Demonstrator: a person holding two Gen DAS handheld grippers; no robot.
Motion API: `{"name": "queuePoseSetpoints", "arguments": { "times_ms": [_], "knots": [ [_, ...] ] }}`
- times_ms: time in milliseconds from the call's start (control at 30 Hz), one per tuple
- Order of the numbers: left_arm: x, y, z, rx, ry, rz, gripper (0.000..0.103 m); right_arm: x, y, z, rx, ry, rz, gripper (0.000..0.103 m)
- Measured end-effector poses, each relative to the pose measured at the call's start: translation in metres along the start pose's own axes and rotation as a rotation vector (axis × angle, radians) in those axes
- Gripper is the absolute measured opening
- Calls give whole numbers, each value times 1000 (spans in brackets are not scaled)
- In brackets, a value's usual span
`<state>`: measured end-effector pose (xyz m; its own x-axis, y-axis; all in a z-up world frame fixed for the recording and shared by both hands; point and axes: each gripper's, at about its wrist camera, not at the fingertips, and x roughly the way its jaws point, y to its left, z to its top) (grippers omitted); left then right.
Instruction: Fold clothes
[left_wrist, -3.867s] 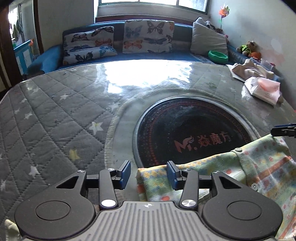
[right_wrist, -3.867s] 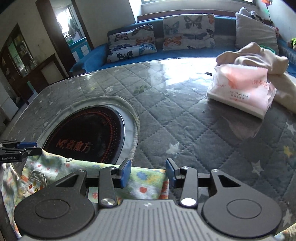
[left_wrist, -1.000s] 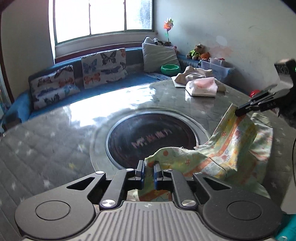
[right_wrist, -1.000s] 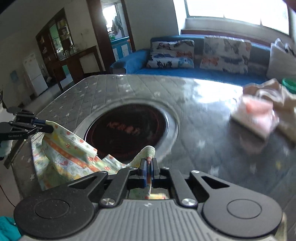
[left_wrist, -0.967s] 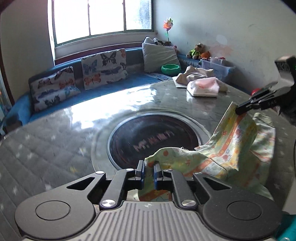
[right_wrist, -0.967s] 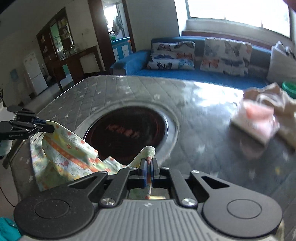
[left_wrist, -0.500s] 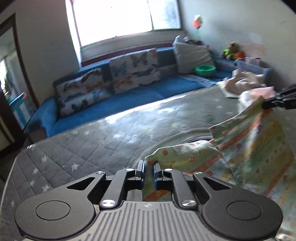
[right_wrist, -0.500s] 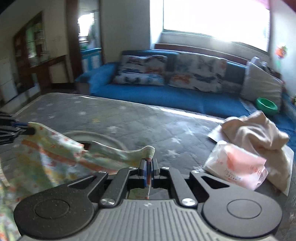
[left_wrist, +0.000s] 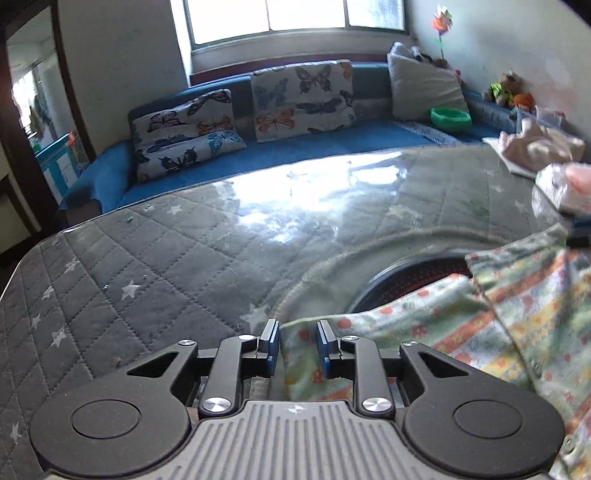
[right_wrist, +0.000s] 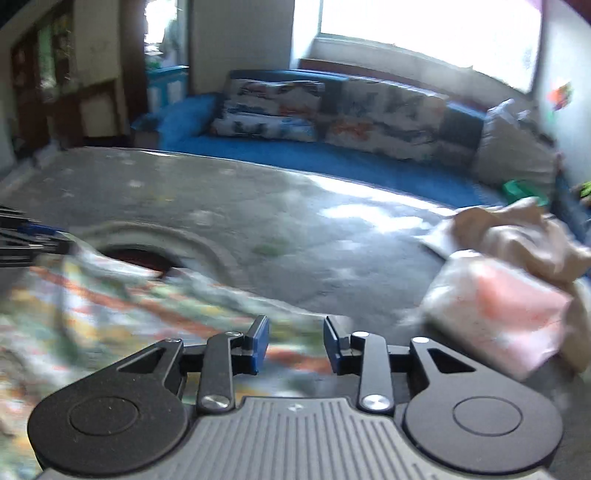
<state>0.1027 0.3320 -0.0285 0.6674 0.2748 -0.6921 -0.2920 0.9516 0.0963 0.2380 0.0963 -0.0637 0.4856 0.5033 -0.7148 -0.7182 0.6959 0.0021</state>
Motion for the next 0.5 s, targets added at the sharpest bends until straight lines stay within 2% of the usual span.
{"name": "queuePoseSetpoints", "arguments": {
  "times_ms": [100,200,267,400,500],
  "knots": [
    [-11,-11,1,24,-12,-67,23,2,19,0,-12,34,105,32],
    [-20,-26,1,63,-14,-141,22,11,39,-1,-55,61,148,32],
    [-16,-38,-1,97,12,-185,22,20,46,0,-65,70,155,32],
    [1,-55,-1,131,49,-211,20,31,53,1,-63,66,155,32],
    [10,-63,2,130,45,-225,20,33,55,4,-65,53,163,33]
  ]
}}
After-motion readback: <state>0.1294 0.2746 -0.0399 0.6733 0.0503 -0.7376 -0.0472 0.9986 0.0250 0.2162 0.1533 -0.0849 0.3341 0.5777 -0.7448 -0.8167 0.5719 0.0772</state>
